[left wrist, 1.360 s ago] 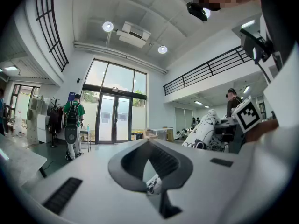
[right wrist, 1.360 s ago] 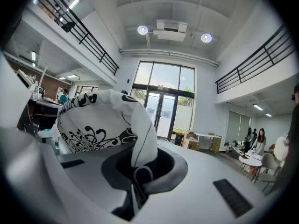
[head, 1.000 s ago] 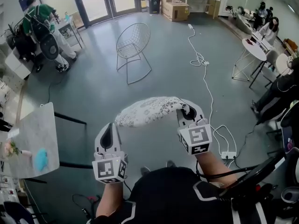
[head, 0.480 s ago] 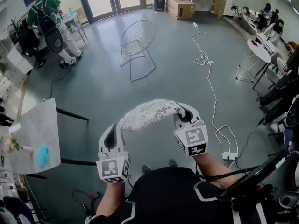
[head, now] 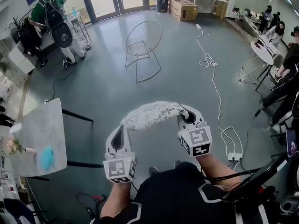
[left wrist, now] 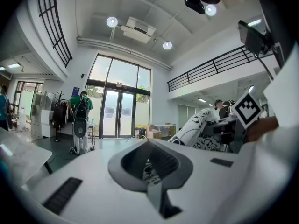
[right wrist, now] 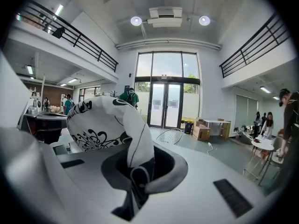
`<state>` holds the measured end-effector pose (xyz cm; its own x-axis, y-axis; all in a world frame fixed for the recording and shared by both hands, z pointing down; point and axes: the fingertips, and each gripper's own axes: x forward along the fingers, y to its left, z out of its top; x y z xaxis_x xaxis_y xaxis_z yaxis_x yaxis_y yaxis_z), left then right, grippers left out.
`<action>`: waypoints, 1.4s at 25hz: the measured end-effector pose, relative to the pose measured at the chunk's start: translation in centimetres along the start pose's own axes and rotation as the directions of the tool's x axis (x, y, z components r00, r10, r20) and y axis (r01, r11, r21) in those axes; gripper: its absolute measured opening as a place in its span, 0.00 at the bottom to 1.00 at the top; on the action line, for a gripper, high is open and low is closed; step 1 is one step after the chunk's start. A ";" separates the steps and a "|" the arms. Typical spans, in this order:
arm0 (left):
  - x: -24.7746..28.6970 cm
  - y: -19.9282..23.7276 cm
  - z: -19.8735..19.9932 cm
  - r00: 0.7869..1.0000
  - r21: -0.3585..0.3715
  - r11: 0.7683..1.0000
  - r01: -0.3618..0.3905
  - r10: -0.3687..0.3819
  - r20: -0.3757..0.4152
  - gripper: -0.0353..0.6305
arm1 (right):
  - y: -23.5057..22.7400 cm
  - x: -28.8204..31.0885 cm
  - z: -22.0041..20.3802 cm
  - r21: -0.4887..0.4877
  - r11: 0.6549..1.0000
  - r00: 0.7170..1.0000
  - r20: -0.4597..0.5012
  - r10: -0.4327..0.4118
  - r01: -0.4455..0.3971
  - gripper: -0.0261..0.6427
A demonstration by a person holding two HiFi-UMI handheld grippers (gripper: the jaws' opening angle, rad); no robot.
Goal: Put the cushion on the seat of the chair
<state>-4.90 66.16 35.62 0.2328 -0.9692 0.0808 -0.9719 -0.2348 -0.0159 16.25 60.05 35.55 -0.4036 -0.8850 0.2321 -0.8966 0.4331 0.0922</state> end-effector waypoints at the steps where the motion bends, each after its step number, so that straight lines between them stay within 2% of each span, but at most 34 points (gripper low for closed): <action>1: -0.2 0.5 -0.3 1.000 -0.007 1.000 0.002 -0.002 -0.001 0.07 | 0.5 0.2 -0.1 0.003 1.000 1.000 -0.005 -0.001 0.001 0.07; 5: -0.7 2.3 -0.9 1.000 -0.003 1.000 0.012 -0.012 -0.002 0.07 | 1.8 1.0 -0.3 0.020 1.000 1.000 -0.019 -0.013 0.014 0.07; 10: 0.0 4.0 -0.6 1.000 -0.010 1.000 -0.005 0.005 -0.009 0.07 | 2.5 3.5 0.4 0.029 0.999 1.000 -0.012 0.022 -0.022 0.07; 17: 4.2 5.2 -0.2 1.000 0.006 1.000 -0.022 0.022 -0.019 0.07 | 1.3 8.4 1.3 0.053 0.997 0.998 0.007 0.056 -0.056 0.07; 20: 6.8 5.7 0.8 1.000 0.042 0.999 -0.010 0.011 -0.021 0.07 | 0.5 11.0 2.0 0.066 0.995 0.997 0.014 0.076 -0.076 0.07; 35: 21.8 4.2 2.4 0.998 0.086 0.996 -0.014 0.020 -0.064 0.07 | -10.0 21.3 3.7 0.081 0.993 0.996 0.027 0.090 -0.092 0.07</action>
<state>-3.81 43.86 34.89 0.2108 -0.9668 0.1445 -0.9685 -0.2266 -0.1030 15.91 36.26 36.03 -0.4873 -0.8469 0.2130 -0.8676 0.4972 -0.0078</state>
